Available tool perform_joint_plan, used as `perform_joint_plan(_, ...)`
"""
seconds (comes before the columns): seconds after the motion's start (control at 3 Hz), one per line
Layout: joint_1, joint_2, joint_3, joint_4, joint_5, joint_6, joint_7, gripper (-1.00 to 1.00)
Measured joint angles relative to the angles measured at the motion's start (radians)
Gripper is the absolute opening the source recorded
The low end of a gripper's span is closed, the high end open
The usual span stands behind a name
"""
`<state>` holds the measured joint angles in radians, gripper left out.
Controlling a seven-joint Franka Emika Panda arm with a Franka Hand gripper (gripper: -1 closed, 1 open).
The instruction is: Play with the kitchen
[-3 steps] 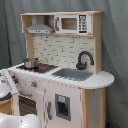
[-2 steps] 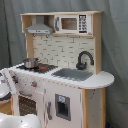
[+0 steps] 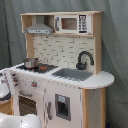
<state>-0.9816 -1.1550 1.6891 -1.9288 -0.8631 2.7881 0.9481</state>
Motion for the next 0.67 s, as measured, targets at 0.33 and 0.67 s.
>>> perform_joint_plan(0.33,0.0,0.0,0.001,0.0,0.0,0.001,0.003,1.0)
perform_joint_plan(0.67,0.048,-0.002,-0.012,-0.005,-0.003,-0.029,0.003,1.0)
